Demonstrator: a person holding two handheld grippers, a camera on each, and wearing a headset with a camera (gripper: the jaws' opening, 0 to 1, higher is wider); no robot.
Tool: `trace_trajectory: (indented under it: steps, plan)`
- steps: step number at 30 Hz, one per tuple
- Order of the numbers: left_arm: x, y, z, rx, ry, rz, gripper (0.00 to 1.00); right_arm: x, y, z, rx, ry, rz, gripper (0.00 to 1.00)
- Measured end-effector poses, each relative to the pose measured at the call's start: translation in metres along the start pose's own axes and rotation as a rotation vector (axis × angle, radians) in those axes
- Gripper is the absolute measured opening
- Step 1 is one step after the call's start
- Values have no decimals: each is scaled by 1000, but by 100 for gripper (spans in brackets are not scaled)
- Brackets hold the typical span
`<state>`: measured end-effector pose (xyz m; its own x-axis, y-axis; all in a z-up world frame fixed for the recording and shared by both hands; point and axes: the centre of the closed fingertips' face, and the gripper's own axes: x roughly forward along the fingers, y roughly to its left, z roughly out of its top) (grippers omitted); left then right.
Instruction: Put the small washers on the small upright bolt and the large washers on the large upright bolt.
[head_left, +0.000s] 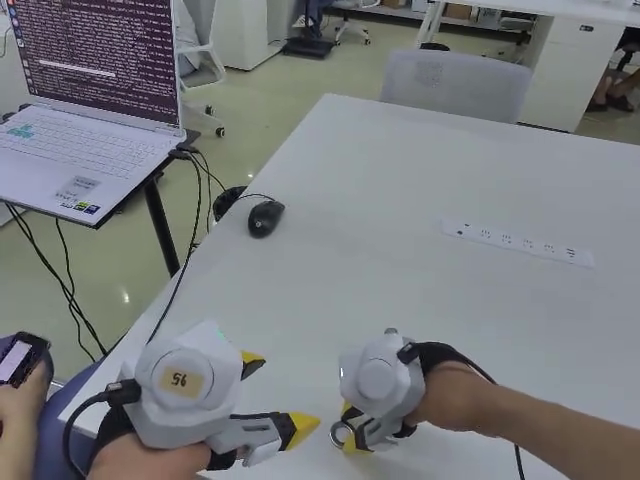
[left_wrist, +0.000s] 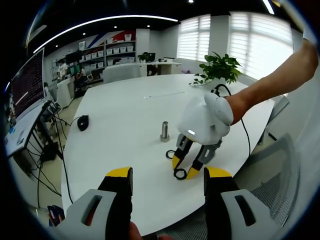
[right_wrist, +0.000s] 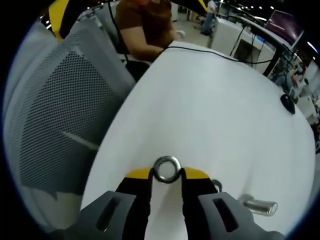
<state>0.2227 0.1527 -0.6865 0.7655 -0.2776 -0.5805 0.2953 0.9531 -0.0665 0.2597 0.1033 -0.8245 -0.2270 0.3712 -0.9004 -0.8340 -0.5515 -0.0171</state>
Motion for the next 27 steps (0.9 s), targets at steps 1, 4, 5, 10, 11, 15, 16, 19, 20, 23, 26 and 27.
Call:
trace_trajectory:
  steps: [1,4,5,10,11,15,16,19,20,23,26,27]
  plan:
    - [0,0,0,-1,0,0,57,-1,0,0,4,-4,-4,23]
    - [0,0,-1,-2,1,-1,57,-2,0,2,21,-22,-8,23]
    - [0,0,-1,-2,1,-2,57,-3,0,2,27,-27,-8,23]
    - [1,-2,-1,1,1,-7,57,-6,-3,5,49,-45,-21,23]
    - [2,-2,0,2,1,-8,57,-7,-3,6,55,-51,-26,23]
    - [1,-2,1,4,0,-9,57,-9,-6,7,71,-64,-37,23]
    - [2,-1,1,5,0,-9,57,-9,-7,7,75,-66,-39,23]
    - [2,-1,1,5,0,-10,57,-11,-8,7,88,-72,-46,23]
    - [2,-1,1,6,0,-11,57,-12,-9,7,93,-76,-50,23]
    - [2,-1,1,6,1,-12,57,-16,-10,7,101,-83,-62,23]
    - [3,-2,0,7,1,-15,57,-21,-14,5,117,-89,-79,23]
    - [3,-2,1,8,0,-16,57,-23,-15,5,122,-93,-85,23]
